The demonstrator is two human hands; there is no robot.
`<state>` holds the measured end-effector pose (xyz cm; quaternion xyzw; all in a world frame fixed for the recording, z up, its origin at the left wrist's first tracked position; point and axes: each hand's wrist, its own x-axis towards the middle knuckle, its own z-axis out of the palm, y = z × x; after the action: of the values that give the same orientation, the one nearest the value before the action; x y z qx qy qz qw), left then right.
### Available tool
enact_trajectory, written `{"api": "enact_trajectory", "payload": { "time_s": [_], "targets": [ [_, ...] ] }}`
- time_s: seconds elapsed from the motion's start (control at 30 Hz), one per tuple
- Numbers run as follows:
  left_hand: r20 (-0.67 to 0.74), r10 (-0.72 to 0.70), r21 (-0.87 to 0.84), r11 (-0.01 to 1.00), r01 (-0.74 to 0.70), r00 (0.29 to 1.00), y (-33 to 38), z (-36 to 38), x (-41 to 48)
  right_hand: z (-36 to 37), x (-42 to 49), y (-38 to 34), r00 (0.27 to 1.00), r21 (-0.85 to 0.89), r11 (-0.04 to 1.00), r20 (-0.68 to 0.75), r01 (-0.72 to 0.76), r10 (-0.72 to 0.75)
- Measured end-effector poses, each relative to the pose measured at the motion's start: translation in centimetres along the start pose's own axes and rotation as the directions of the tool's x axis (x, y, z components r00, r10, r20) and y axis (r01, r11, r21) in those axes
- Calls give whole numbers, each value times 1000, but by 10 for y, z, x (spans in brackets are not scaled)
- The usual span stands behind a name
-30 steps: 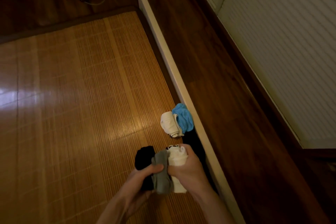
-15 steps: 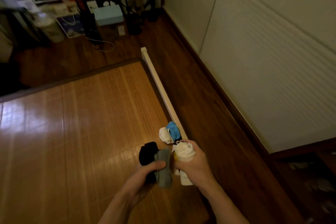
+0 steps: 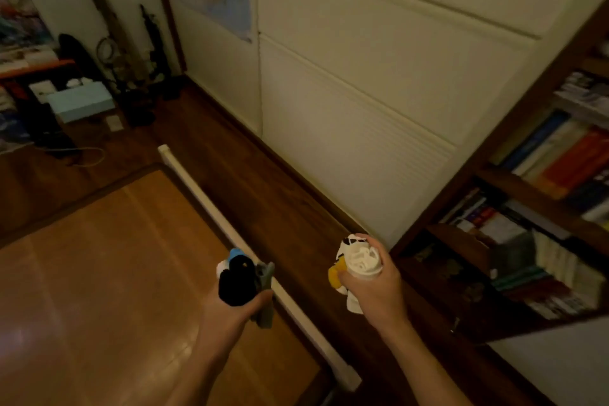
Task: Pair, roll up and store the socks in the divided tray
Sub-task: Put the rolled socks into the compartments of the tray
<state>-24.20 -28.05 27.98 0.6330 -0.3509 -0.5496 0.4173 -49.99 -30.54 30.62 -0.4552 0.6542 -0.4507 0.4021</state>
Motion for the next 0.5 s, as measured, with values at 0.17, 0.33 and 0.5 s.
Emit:
{"api": "enact_trajectory", "payload": {
  "time_s": [0.17, 0.33, 0.5],
  "targets": [
    [94, 71, 61, 995, -77, 993, 26, 74, 20, -92, 32, 13, 990, 20, 1000, -143, 5, -2],
    [54, 116, 87, 989, -120, 992, 38, 173, 57, -198, 92, 46, 987, -30, 999, -161, 17, -22],
    [-56, 83, 36, 996, -81, 995, 56, 273, 85, -276, 175, 64, 999, -37, 999, -35, 29, -30]
  ]
}}
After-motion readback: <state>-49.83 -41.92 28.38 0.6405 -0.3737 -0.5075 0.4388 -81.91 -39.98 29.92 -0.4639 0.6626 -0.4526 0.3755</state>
